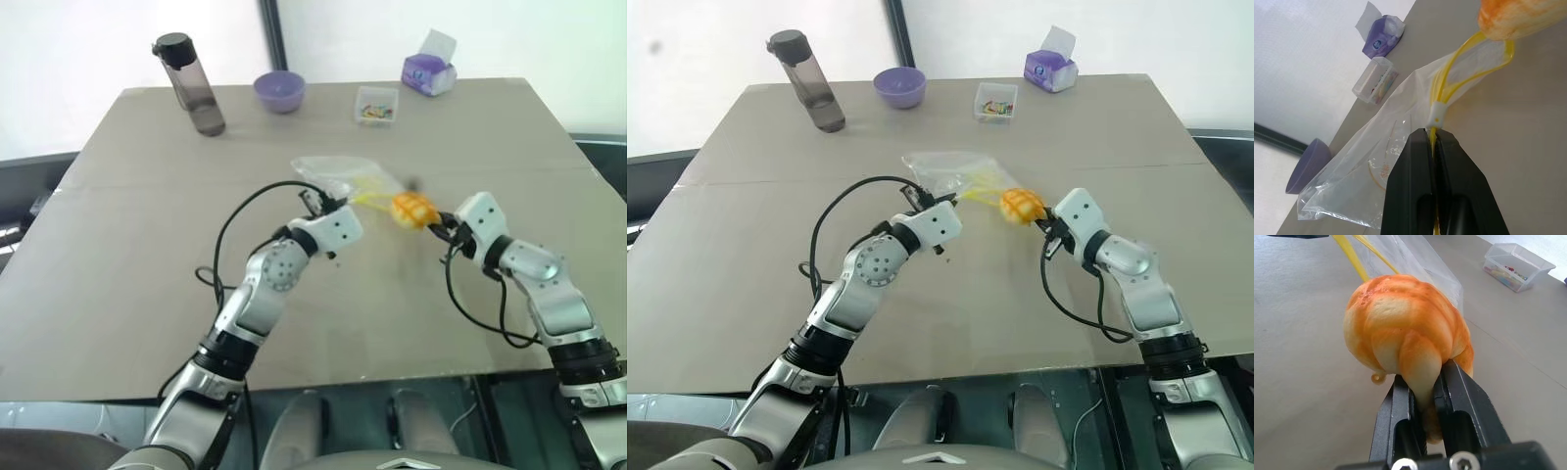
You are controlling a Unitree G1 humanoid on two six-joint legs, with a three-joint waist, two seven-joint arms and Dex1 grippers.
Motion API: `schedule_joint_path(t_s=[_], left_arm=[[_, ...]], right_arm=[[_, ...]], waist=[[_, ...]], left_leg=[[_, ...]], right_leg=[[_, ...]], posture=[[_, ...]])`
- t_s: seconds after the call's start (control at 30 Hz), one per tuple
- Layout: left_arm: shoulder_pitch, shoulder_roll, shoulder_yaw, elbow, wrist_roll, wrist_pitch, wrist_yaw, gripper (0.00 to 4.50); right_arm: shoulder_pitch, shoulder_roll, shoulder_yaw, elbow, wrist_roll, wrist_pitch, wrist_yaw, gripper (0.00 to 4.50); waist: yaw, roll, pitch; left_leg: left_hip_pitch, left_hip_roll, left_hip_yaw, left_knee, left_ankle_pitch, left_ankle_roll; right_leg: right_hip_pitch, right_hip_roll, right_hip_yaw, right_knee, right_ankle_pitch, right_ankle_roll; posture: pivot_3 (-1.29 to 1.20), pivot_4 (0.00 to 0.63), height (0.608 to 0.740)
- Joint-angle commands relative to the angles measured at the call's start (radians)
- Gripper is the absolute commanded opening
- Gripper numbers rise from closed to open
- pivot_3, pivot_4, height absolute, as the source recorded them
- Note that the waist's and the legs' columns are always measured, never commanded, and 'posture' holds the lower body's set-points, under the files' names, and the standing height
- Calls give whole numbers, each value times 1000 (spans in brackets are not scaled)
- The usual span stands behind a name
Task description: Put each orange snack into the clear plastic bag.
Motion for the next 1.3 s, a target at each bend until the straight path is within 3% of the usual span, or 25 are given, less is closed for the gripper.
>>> schedule_joint_path(t_s=[0.03, 0.4, 0.8, 0.93, 1.07, 1.2, 1.3], left_arm=[[-22, -3, 22, -16, 5, 7, 27, 0], [-4, -6, -6, -40, -33, -38, -15, 0], [-6, -9, -42, -39, -67, -139, -71, 0], [1, -9, -50, -43, -80, -150, -94, 0], [11, -8, -54, -47, -94, -162, -113, 0], [14, -12, -55, -50, -104, -167, -123, 0], [14, -12, -55, -53, -108, -168, -130, 0]], right_arm=[[10, 15, -51, -71, 68, 77, -1, 304], [-37, 40, -60, -105, 128, 158, -10, 304], [-77, 55, 9, -71, 96, 116, 35, 304], [-105, 33, 17, 14, 6, 78, -19, 304], [-134, 100, -23, -55, 124, 157, 7, 304], [-129, 86, 36, -19, 30, 124, -20, 304], [-132, 135, 19, -79, 105, 191, -8, 304]], waist=[[0, 0, 0], [1, 0, 0], [0, 0, 0], [1, 0, 0], [-1, 0, 0], [-1, 0, 0], [1, 1, 0]], left_leg=[[0, 0, 0, 0, 0, 0], [-1, 0, -1, 0, 0, 0], [-2, 0, -1, -2, 0, 0], [-4, 0, -3, -2, 0, 0], [-6, 0, -4, -2, 0, 0], [-10, 1, -4, -3, 0, 0], [-10, 0, -4, -3, 0, 0]], right_leg=[[0, 0, 0, 0, 0, 0], [0, 0, -1, -1, 0, 0], [0, 0, -2, -5, 0, 0], [-1, 0, -3, -7, 0, 0], [-1, 0, -4, -10, 0, 0], [-6, 0, -4, -10, 0, 0], [-6, 0, -4, -10, 0, 0]], posture=[[0, 150, 740], [0, 150, 740], [0, 150, 740], [0, 150, 740], [0, 150, 740], [0, 150, 740], [0, 150, 740]])
